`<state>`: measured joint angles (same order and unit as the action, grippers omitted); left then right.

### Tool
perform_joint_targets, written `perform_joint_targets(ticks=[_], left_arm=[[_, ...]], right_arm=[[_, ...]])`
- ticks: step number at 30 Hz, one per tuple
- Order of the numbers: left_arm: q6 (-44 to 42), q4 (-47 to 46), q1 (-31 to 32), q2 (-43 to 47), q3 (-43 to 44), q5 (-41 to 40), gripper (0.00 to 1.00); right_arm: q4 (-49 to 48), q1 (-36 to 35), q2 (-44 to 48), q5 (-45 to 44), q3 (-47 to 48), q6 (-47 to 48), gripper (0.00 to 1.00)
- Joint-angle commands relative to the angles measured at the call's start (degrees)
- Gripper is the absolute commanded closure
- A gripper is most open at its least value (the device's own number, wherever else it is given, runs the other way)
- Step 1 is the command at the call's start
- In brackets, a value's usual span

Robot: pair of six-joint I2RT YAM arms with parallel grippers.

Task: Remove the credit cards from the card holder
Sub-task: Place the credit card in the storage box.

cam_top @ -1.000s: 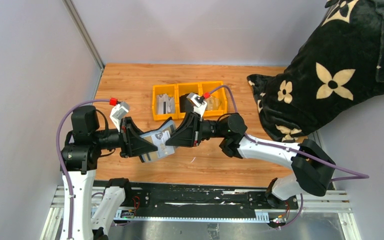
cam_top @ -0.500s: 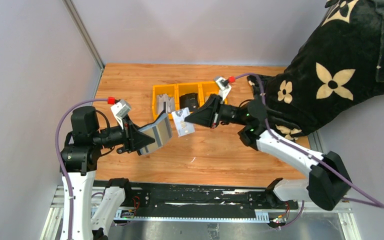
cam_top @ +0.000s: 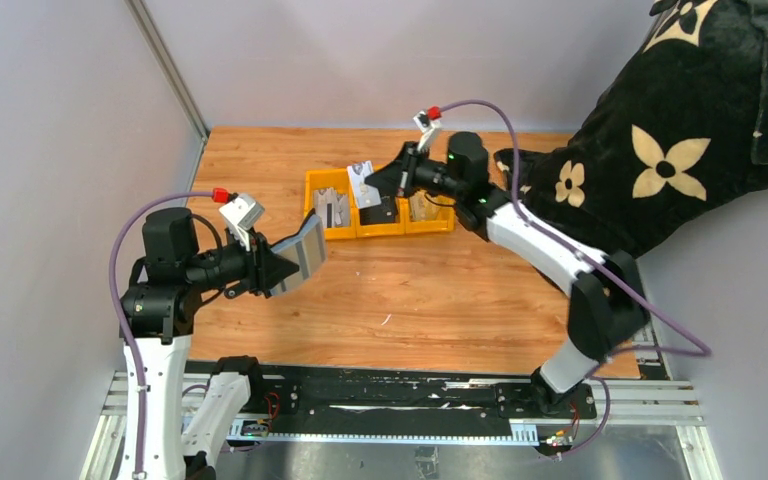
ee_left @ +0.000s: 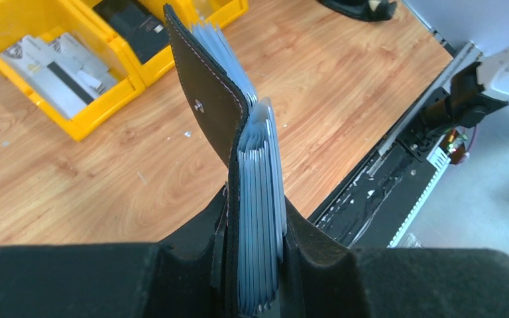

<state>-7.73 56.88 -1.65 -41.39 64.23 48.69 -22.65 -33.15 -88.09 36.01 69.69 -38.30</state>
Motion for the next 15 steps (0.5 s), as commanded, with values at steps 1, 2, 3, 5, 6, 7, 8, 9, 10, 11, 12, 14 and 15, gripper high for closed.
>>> perform_joint_targets(ticks=[1, 2, 3, 5, 6, 7, 8, 9, 10, 11, 12, 14, 15], left_arm=[[-1.7, -1.8, 0.2, 0.6, 3.0, 7.3, 1.0], [-2.0, -1.8, 0.2, 0.8, 2.9, 8.6, 1.0], [-2.4, -1.8, 0.2, 0.9, 2.7, 9.8, 1.0], [-3.2, -1.8, 0.2, 1.2, 3.0, 12.8, 1.0], [-3.3, -1.8, 0.1, 1.4, 3.3, 13.8, 1.0], [-3.6, -1.8, 0.1, 1.8, 3.6, 14.9, 1.0], [-3.9, -1.8, 0.1, 2.2, 3.9, 16.0, 1.0], [-4.2, -1.8, 0.2, 2.7, 4.0, 16.8, 1.0], [-4.3, -1.8, 0.1, 3.1, 4.2, 17.3, 1.0], [-4.4, -1.8, 0.1, 3.2, 4.4, 17.7, 1.0], [-4.0, -1.8, 0.1, 3.3, 4.6, 17.9, 1.0], [-3.6, -1.9, 0.1, 3.4, 4.7, 18.6, 1.0], [-3.4, -1.8, 0.2, 3.6, 4.6, 19.1, 1.0]], right_arm=[[8.2, -2.9, -12.0, -12.2, 10.2, 4.4, 1.0], [9.7, -3.6, -15.2, -16.1, 13.1, 3.5, 1.0], [11.1, -4.3, -18.1, -19.4, 16.1, 2.7, 1.0], [12.9, -6.1, -23.8, -26.0, 21.6, 2.1, 1.0], [14.5, -6.9, -27.0, -28.1, 25.6, 2.9, 1.0], [15.9, -7.8, -29.4, -30.2, 27.3, 3.5, 1.0], [16.9, -8.5, -31.4, -31.7, 30.7, 3.8, 1.0], [17.7, -9.0, -33.6, -32.9, 33.0, 3.7, 1.0], [18.2, -9.5, -35.6, -34.1, 34.9, 3.5, 1.0], [18.6, -10.1, -37.3, -35.2, 36.8, 3.1, 1.0], [19.0, -10.5, -39.1, -35.8, 38.5, 2.6, 1.0], [20.2, -11.5, -42.4, -39.3, 42.0, 1.9, 1.0], [20.3, -12.1, -43.8, -40.3, 43.2, 2.0, 1.0]])
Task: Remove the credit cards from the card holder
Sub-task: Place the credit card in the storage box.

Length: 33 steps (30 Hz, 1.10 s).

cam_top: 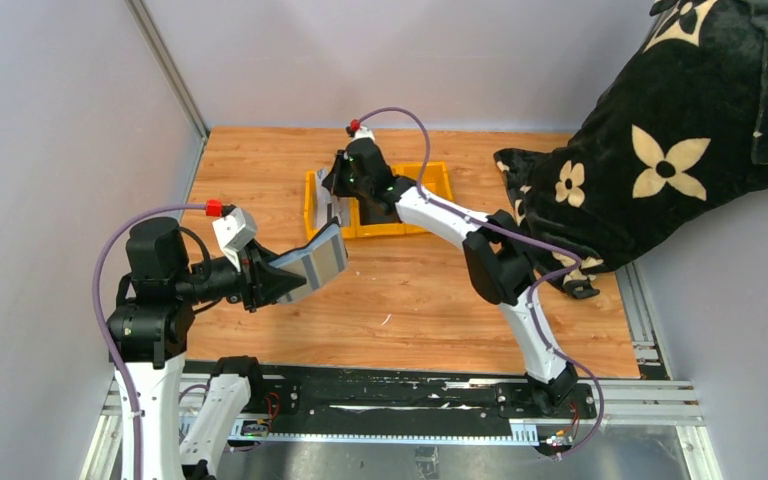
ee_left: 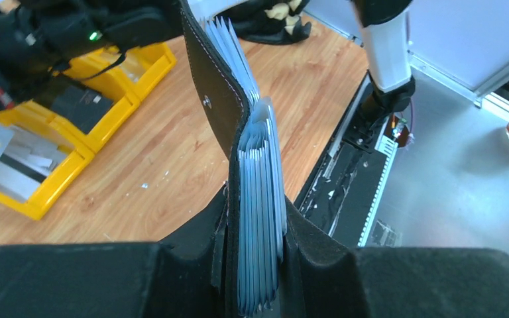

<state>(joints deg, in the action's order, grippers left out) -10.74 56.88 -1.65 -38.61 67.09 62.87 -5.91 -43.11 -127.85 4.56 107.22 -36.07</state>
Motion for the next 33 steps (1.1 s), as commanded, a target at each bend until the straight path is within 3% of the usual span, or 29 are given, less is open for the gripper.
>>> perform_joint_targets(ticks=[1, 9, 16, 20, 26, 33], left_arm=[[-0.3, -1.9, 0.2, 1.0, 1.5, 5.6, 1.0], [-0.5, -1.8, 0.2, 1.7, 2.6, 6.5, 1.0], [-0.2, -1.9, 0.2, 1.8, 2.9, 6.9, 1.0], [-0.2, -1.9, 0.1, 1.4, 3.5, 7.1, 1.0], [-0.9, -1.9, 0.1, 0.3, 3.8, 8.2, 1.0], [0.3, -2.0, 0.1, 0.4, 5.2, 9.8, 1.0]], right_arm=[[3.7, -2.8, -5.8, -10.0, 7.0, 0.1, 1.0], [2.3, -4.1, -11.6, -10.2, 11.1, -2.4, 1.0], [1.0, -4.3, -11.4, -10.6, 9.0, -3.2, 0.99], [-1.6, -4.6, -8.7, -10.2, 5.9, -2.1, 0.73], [1.2, -4.3, -2.6, -7.4, 6.7, 2.3, 0.56], [-5.9, -3.1, 15.2, 0.0, -8.3, 7.8, 0.42]])
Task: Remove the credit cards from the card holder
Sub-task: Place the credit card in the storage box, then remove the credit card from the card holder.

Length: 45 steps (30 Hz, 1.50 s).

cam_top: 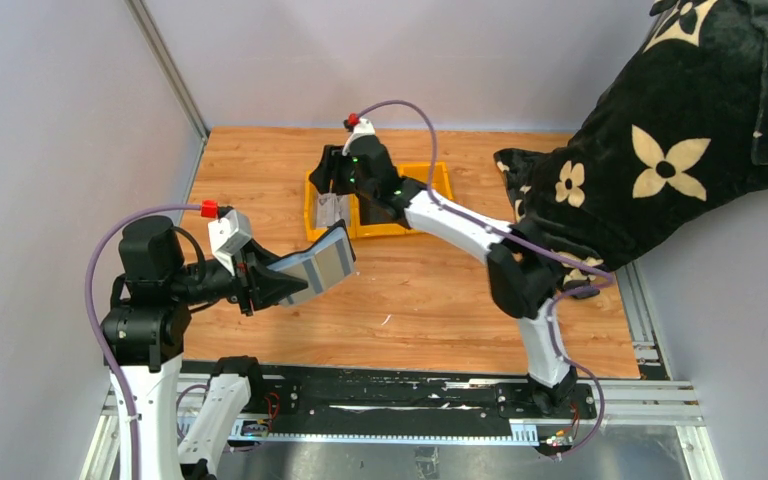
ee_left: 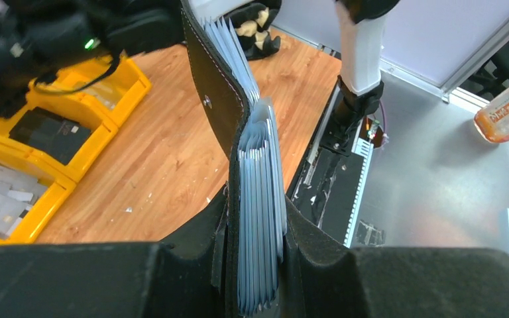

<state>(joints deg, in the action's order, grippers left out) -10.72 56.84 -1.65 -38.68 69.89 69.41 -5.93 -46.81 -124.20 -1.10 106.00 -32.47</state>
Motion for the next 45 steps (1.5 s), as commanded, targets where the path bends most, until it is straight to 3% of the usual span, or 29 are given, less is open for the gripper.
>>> perform_joint_targets(ticks=[1, 5, 7, 13, 18, 26, 34, 40, 45], left_arm=[[0.2, -1.9, 0.2, 0.7, 2.3, 3.7, 1.0], [0.9, -1.9, 0.2, 1.1, 1.9, 3.5, 1.0], [1.0, -1.9, 0.1, 1.1, 1.7, 2.7, 1.0], [0.6, -1.8, 0.1, 0.9, 1.0, 1.3, 1.0], [0.8, -1.8, 0.1, 1.5, -0.2, 2.2, 1.0], [0.4, -1.6, 0.1, 1.4, -0.6, 4.5, 1.0], [1.4, -1.8, 0.1, 1.1, -0.1, 5.6, 1.0], [1.4, -1.9, 0.2, 1.3, -0.6, 5.0, 1.0], [1.5, -1.9, 0.2, 1.3, -1.0, 4.6, 1.0]], right_arm=[[-9.1, 1.2, 14.8, 8.9, -10.5, 3.8, 0.41], [-23.9, 5.8, 26.5, 28.4, -24.7, -6.3, 0.35], [-26.8, 7.4, 31.1, 35.2, -28.5, -8.9, 0.31], [-12.2, 5.2, 44.0, 38.8, -32.7, 1.2, 0.23], [-11.9, 4.3, 49.5, 44.6, -36.5, -1.0, 0.22], [-13.1, -3.6, 51.2, 56.0, -37.1, 0.5, 0.23], [-13.5, -7.3, 52.4, 54.6, -39.3, 2.5, 0.26], [-11.4, -8.7, 51.2, 51.3, -39.4, 4.0, 0.47], [-9.1, -9.9, 50.4, 46.6, -39.2, 5.6, 0.57]])
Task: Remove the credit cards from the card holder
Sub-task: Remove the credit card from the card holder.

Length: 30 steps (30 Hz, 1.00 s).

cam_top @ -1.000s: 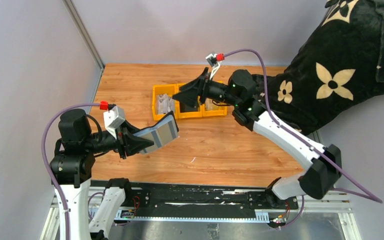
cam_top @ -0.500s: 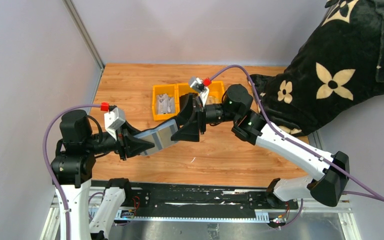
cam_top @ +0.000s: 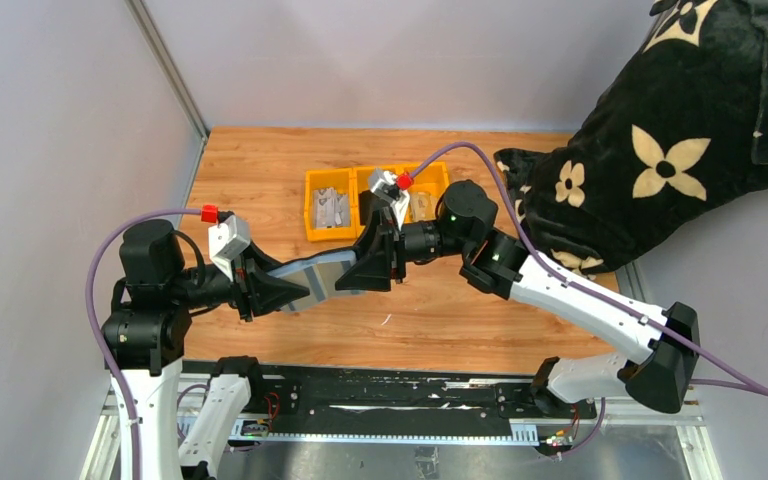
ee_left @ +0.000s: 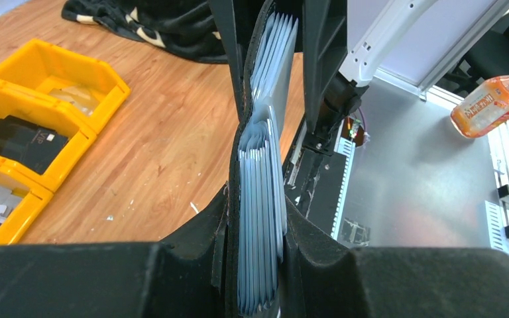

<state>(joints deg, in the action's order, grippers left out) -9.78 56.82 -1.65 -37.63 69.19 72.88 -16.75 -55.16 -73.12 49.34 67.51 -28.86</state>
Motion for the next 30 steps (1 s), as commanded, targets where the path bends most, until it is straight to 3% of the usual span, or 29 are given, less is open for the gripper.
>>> perform_joint_targets(ticks=[1, 5, 10, 12, 14, 16, 19, 30], left_arm=[[0.6, -1.9, 0.2, 0.2, -0.4, 1.0, 1.0], [0.4, -1.9, 0.2, 0.2, -0.6, 0.3, 1.0], [0.3, -1.9, 0.1, -0.1, -0.9, -1.3, 0.96], [0.5, -1.8, 0.1, -0.3, -1.0, -1.8, 0.84], [0.9, -1.8, 0.1, -0.5, -1.1, -1.6, 0.62], [1.6, -1.8, 0.2, -0.2, -1.6, -1.3, 0.53], [1.9, -2.0, 0.2, 1.2, -2.6, -0.8, 0.48], [1.8, -1.9, 0.1, 2.3, -4.4, 0.4, 0.5]], right_arm=[[1.8, -1.7, -0.8, -4.3, -0.7, 2.1, 0.58], [2.0, -2.1, -0.9, -6.5, -0.8, 2.7, 0.65], [2.7, -2.5, -0.8, -11.1, -0.6, 3.0, 0.82], [2.7, -2.7, -0.7, -14.4, -0.8, 2.9, 0.93], [2.0, -2.7, -0.4, -18.0, -1.4, 2.5, 1.0], [0.1, -2.7, 0.1, -20.2, -2.7, 1.7, 1.0], [-3.7, -2.5, 1.3, -22.0, -5.3, 0.0, 1.0], [-8.5, -0.7, 2.4, -19.3, -8.0, -4.2, 1.0]])
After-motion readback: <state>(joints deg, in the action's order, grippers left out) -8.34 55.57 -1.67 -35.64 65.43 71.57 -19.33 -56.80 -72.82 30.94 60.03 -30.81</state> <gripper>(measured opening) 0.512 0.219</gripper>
